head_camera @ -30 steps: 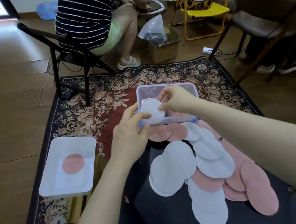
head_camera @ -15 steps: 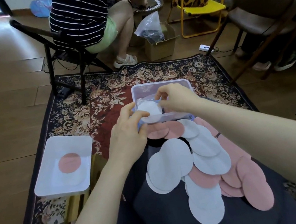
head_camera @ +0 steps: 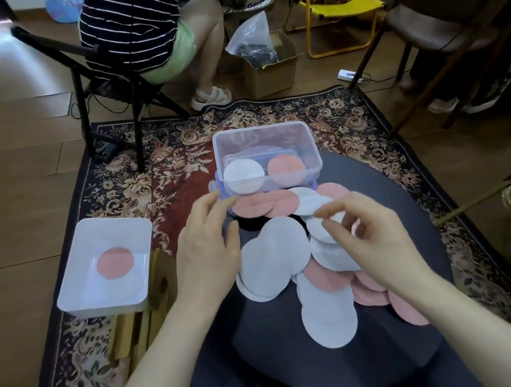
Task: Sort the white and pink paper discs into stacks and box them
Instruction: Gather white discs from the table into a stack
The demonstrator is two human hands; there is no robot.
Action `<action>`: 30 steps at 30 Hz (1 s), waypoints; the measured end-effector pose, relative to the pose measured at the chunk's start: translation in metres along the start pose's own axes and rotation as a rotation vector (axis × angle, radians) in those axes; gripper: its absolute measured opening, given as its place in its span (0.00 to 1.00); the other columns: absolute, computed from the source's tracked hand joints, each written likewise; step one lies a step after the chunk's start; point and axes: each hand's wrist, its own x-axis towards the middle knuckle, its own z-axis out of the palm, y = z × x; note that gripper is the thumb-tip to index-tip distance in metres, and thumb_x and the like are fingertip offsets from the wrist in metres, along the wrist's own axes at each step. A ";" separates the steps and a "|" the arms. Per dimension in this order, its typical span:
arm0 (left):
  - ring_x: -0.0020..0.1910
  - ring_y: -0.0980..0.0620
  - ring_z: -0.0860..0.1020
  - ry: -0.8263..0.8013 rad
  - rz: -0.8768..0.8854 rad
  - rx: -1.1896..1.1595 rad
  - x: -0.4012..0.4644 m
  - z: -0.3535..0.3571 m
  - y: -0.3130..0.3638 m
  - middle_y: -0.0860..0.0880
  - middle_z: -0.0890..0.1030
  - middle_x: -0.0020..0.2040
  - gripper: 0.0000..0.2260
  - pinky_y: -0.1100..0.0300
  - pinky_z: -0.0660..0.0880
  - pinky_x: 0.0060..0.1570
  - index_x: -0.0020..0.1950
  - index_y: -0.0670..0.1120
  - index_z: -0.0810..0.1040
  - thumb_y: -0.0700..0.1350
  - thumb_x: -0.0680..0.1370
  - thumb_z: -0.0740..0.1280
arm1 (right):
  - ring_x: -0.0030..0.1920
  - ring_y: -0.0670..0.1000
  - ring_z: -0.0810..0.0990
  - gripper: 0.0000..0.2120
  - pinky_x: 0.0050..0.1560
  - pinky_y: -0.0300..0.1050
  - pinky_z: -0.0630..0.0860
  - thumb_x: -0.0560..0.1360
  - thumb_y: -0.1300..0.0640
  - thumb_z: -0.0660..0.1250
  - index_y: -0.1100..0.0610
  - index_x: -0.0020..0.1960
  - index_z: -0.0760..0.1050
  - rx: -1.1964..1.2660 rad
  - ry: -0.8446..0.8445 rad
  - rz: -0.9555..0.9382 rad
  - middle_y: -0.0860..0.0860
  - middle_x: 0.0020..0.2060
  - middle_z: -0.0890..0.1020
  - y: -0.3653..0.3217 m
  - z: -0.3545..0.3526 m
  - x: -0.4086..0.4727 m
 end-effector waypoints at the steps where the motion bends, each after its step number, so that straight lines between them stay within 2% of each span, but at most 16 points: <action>1: 0.61 0.47 0.75 0.009 0.003 0.017 -0.012 0.002 0.000 0.47 0.75 0.63 0.16 0.47 0.75 0.55 0.62 0.45 0.78 0.42 0.76 0.63 | 0.37 0.49 0.75 0.10 0.39 0.31 0.68 0.74 0.62 0.68 0.46 0.47 0.79 0.001 -0.012 0.027 0.39 0.44 0.80 0.002 0.003 -0.012; 4: 0.63 0.47 0.75 -0.021 -0.047 0.099 -0.042 0.007 0.002 0.48 0.76 0.62 0.21 0.49 0.73 0.57 0.61 0.46 0.79 0.55 0.74 0.59 | 0.37 0.45 0.73 0.11 0.39 0.33 0.69 0.74 0.60 0.68 0.44 0.49 0.79 0.027 -0.069 0.107 0.41 0.43 0.78 0.005 0.020 -0.038; 8: 0.72 0.47 0.64 -0.163 -0.102 0.271 -0.065 0.017 0.004 0.47 0.70 0.69 0.33 0.51 0.62 0.66 0.67 0.50 0.73 0.67 0.69 0.56 | 0.45 0.38 0.74 0.13 0.44 0.32 0.70 0.75 0.55 0.67 0.45 0.59 0.77 -0.112 -0.137 0.122 0.40 0.44 0.72 0.000 0.045 -0.051; 11: 0.70 0.45 0.68 -0.114 -0.065 0.298 -0.070 0.019 0.005 0.45 0.74 0.66 0.31 0.48 0.67 0.63 0.66 0.48 0.74 0.66 0.69 0.62 | 0.51 0.43 0.75 0.18 0.46 0.43 0.73 0.76 0.50 0.65 0.47 0.66 0.72 -0.276 -0.186 0.091 0.41 0.49 0.69 -0.006 0.053 -0.050; 13: 0.66 0.44 0.71 -0.070 -0.034 0.288 -0.070 0.019 0.009 0.45 0.76 0.62 0.29 0.47 0.71 0.58 0.65 0.47 0.75 0.60 0.68 0.71 | 0.52 0.46 0.75 0.19 0.45 0.45 0.74 0.76 0.50 0.64 0.48 0.67 0.72 -0.333 -0.205 0.079 0.42 0.50 0.69 -0.009 0.054 -0.049; 15: 0.57 0.46 0.74 -0.031 -0.024 0.275 -0.071 0.018 0.016 0.48 0.78 0.55 0.28 0.49 0.73 0.51 0.64 0.47 0.76 0.55 0.66 0.76 | 0.52 0.46 0.75 0.19 0.45 0.45 0.73 0.76 0.50 0.64 0.47 0.67 0.71 -0.342 -0.217 0.083 0.43 0.50 0.69 -0.011 0.053 -0.049; 17: 0.50 0.48 0.75 -0.004 -0.093 0.138 -0.070 0.013 0.026 0.51 0.78 0.49 0.22 0.53 0.72 0.47 0.62 0.49 0.76 0.47 0.69 0.75 | 0.53 0.46 0.75 0.20 0.46 0.45 0.74 0.75 0.51 0.65 0.46 0.67 0.70 -0.305 -0.223 0.093 0.42 0.50 0.68 -0.014 0.052 -0.049; 20: 0.41 0.56 0.75 -0.067 -0.376 -0.329 -0.064 0.003 0.039 0.54 0.79 0.43 0.13 0.61 0.72 0.41 0.56 0.55 0.77 0.40 0.74 0.69 | 0.50 0.44 0.73 0.22 0.45 0.44 0.75 0.73 0.54 0.68 0.43 0.66 0.69 -0.229 -0.223 0.054 0.42 0.51 0.69 -0.015 0.048 -0.053; 22: 0.33 0.54 0.75 -0.071 -0.504 -0.540 -0.060 -0.004 0.042 0.50 0.80 0.41 0.11 0.62 0.72 0.32 0.53 0.52 0.79 0.38 0.76 0.67 | 0.48 0.43 0.72 0.23 0.40 0.38 0.72 0.73 0.57 0.68 0.43 0.66 0.71 -0.236 -0.210 -0.016 0.42 0.52 0.69 -0.014 0.046 -0.058; 25: 0.24 0.53 0.72 -0.150 -0.654 -0.756 -0.061 -0.016 0.048 0.45 0.79 0.40 0.10 0.62 0.69 0.22 0.58 0.44 0.79 0.36 0.78 0.66 | 0.46 0.43 0.72 0.19 0.34 0.31 0.65 0.72 0.61 0.68 0.45 0.60 0.76 -0.291 -0.099 -0.088 0.45 0.51 0.72 -0.011 0.043 -0.064; 27: 0.25 0.54 0.75 -0.202 -0.714 -0.845 -0.071 -0.025 0.061 0.46 0.79 0.39 0.10 0.63 0.69 0.21 0.59 0.41 0.78 0.37 0.78 0.66 | 0.44 0.43 0.74 0.15 0.32 0.34 0.69 0.72 0.62 0.69 0.47 0.55 0.80 -0.241 0.009 -0.132 0.45 0.47 0.75 -0.010 0.038 -0.073; 30: 0.34 0.54 0.80 -0.231 -0.747 -0.911 -0.081 -0.035 0.068 0.46 0.81 0.42 0.09 0.62 0.73 0.26 0.57 0.45 0.80 0.44 0.79 0.66 | 0.40 0.43 0.73 0.10 0.37 0.33 0.68 0.73 0.61 0.69 0.47 0.49 0.82 -0.022 0.078 -0.075 0.42 0.39 0.76 -0.013 0.037 -0.079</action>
